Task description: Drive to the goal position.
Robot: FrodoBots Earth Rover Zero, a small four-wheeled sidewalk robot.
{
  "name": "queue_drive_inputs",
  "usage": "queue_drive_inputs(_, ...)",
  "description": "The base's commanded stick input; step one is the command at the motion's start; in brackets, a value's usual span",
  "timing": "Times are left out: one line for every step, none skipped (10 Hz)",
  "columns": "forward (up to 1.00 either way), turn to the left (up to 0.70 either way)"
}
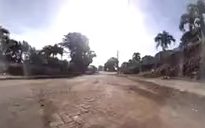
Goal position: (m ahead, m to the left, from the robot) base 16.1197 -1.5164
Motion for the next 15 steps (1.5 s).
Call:
queue_drive_inputs(1.0, 0.0)
queue_drive_inputs(1.0, 0.0)
queue_drive_inputs(1.0, 0.0)
queue_drive_inputs(1.0, 0.0)
queue_drive_inputs(1.0, 0.0)
queue_drive_inputs(1.0, 0.0)
queue_drive_inputs(1.0, 0.0)
queue_drive_inputs(1.0, 0.0)
queue_drive_inputs(1.0, 0.0)
queue_drive_inputs(1.0, 0.0)
queue_drive_inputs(1.0, 0.0)
queue_drive_inputs(1.0, 0.0)
queue_drive_inputs(1.0, 0.0)
queue_drive_inputs(1.0, 0.0)
queue_drive_inputs(1.0, 0.0)
